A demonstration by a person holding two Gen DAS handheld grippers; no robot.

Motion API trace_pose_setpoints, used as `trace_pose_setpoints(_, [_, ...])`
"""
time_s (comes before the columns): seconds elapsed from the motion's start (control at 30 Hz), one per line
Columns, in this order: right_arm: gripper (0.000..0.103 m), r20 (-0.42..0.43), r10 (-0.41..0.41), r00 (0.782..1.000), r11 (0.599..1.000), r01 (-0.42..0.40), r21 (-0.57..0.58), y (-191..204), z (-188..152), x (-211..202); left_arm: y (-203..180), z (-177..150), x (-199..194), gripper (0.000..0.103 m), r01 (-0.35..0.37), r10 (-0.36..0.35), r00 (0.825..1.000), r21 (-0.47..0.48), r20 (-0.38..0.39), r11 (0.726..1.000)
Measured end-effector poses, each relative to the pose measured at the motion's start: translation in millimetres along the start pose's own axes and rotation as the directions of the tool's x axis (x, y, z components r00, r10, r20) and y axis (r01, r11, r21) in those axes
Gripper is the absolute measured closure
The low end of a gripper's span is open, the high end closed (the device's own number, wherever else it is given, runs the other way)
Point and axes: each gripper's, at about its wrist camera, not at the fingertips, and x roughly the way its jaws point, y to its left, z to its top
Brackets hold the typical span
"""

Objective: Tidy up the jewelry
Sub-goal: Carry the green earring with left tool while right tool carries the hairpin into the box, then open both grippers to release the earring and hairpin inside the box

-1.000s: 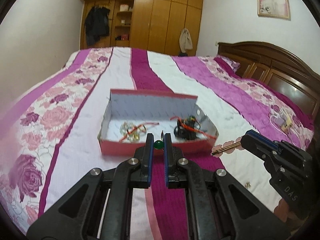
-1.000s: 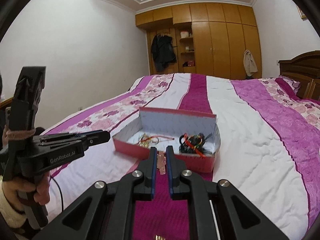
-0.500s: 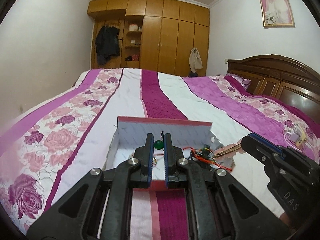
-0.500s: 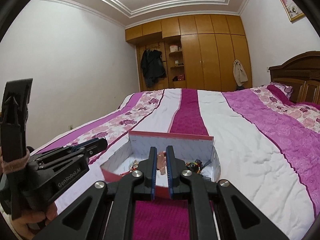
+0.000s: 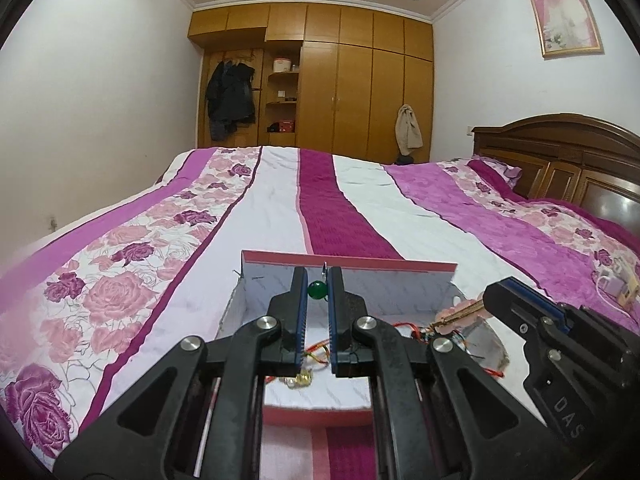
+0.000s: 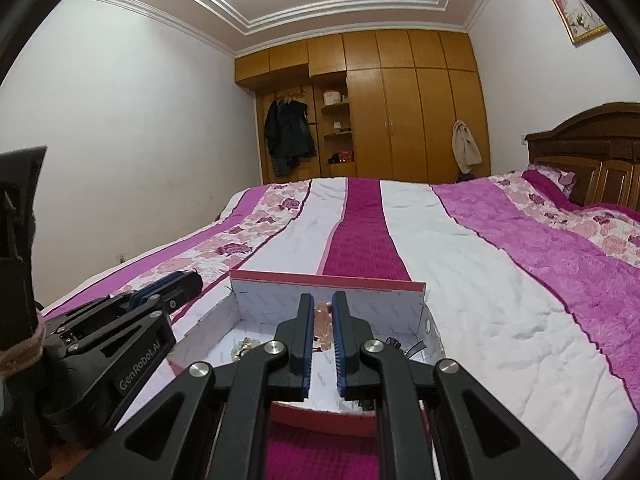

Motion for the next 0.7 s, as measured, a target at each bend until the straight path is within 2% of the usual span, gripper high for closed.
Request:
trace_pose_setpoints(0.23, [0.092,-0.024,-0.038,0.999,0.999,0.038,0.0,-8.4,-2.0,27.5,-5.4,-1.8,18.1,0.102,-0.053,0.052,0.999,0.021,0.013,0.998])
trace_pose_setpoints(0.4, [0.092,-0.061,-0.068,0.996,0.998,0.068,-0.003,-13.0,-5.1,49.1,-6.4,-7.5,36.4,0.102,-0.085,0.086,0.996,0.036,-0.02,0.996])
trace_pose_setpoints(0.57, [0.092,-0.124,-0.077,0.989,0.997,0.079,0.014,-19.1,-9.7,70.2,-3.6,-15.1,60.7,0.102,-0.09,0.094,0.99,0.045,-0.104,0.995])
trace_pose_setpoints(0.7, [0.092,-0.174,-0.081,0.981,0.996,0.086,0.02,-23.9,-13.7,86.3,2.3,-23.9,78.7,0.102,-0.101,0.105,0.976,0.031,-0.19,0.994])
